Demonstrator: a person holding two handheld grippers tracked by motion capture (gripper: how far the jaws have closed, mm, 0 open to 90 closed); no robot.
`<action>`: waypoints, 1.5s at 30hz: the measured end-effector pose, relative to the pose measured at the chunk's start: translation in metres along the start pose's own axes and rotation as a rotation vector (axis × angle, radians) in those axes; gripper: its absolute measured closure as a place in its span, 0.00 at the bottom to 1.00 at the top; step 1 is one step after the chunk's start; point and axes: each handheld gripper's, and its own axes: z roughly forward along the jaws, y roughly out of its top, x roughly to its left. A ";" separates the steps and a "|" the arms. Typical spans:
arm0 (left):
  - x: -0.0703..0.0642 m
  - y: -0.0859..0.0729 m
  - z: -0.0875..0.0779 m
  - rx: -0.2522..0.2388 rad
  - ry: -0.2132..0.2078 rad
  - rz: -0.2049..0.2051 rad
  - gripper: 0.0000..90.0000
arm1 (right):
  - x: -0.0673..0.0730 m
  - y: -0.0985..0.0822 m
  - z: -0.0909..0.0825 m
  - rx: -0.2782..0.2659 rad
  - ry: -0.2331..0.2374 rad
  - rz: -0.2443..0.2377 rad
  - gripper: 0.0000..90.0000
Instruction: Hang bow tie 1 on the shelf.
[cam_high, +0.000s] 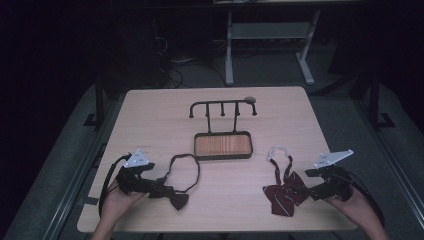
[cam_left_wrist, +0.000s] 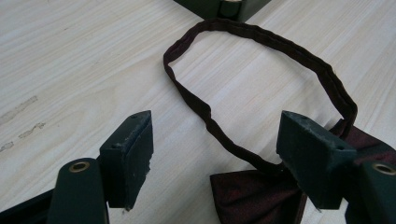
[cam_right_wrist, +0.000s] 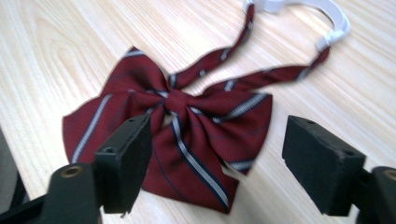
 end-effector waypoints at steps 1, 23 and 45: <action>0.000 0.000 0.000 -0.002 0.000 -0.001 0.31 | 0.001 0.002 0.000 0.005 -0.003 -0.004 0.25; 0.003 -0.001 -0.006 -0.018 0.004 -0.004 0.31 | 0.000 0.046 0.009 0.090 0.000 -0.089 0.33; 0.002 -0.001 -0.005 -0.024 0.015 -0.014 0.31 | -0.022 0.079 0.029 0.192 -0.043 -0.066 0.44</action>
